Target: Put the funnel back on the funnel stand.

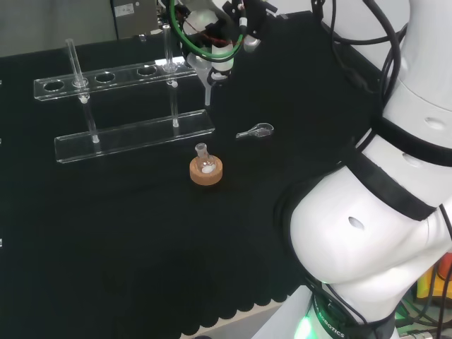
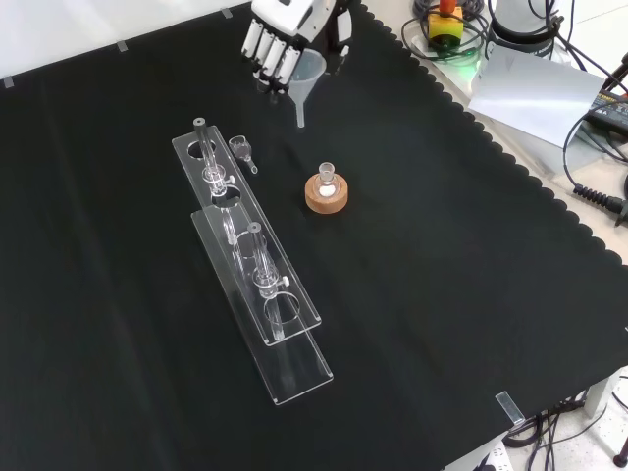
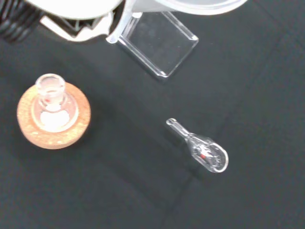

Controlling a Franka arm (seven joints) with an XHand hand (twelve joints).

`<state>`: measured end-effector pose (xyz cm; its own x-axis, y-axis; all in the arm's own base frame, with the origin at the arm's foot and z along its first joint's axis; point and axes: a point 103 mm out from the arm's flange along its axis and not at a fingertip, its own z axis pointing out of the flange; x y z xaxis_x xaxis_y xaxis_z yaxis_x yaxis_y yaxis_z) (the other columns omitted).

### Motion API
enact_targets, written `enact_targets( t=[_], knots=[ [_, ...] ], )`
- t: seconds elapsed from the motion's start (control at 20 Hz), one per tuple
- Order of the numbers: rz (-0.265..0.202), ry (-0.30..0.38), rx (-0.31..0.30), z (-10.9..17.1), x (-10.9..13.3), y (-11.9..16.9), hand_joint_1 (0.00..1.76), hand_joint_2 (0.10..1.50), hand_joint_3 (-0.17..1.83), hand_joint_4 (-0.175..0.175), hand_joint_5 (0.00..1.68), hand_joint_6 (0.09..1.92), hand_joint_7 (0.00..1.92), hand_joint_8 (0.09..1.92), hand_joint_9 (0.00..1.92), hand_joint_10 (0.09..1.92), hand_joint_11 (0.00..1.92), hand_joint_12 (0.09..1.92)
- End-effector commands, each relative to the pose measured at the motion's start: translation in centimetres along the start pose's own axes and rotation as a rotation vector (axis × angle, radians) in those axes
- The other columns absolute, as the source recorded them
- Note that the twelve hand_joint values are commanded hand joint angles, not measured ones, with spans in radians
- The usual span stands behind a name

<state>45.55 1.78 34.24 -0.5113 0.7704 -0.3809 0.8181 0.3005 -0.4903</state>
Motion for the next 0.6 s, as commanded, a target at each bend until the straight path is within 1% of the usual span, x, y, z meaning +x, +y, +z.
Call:
enact_targets(
  t=[0.05,0.2,0.5,0.6],
  knots=[
    [0.017,0.006,0.01,0.0,-1.3,0.4,0.96,0.66,0.79,0.004,0.57,0.57,0.53,0.63,0.97,0.43,0.57,1.3],
    [0.032,0.015,0.004,-0.1,-2.6,0.6,0.96,0.66,0.79,0.004,0.58,0.58,0.53,0.63,0.97,0.43,0.57,1.3],
    [0.092,0.017,0.002,-1.0,-5.9,1.4,0.96,0.66,0.79,0.005,0.59,0.59,0.56,0.64,0.97,0.43,0.57,1.3],
    [0.103,0.022,-0.002,-1.4,-7.0,1.9,0.95,0.66,0.79,0.004,0.59,0.6,0.57,0.64,0.97,0.44,0.57,1.3]
  ],
)
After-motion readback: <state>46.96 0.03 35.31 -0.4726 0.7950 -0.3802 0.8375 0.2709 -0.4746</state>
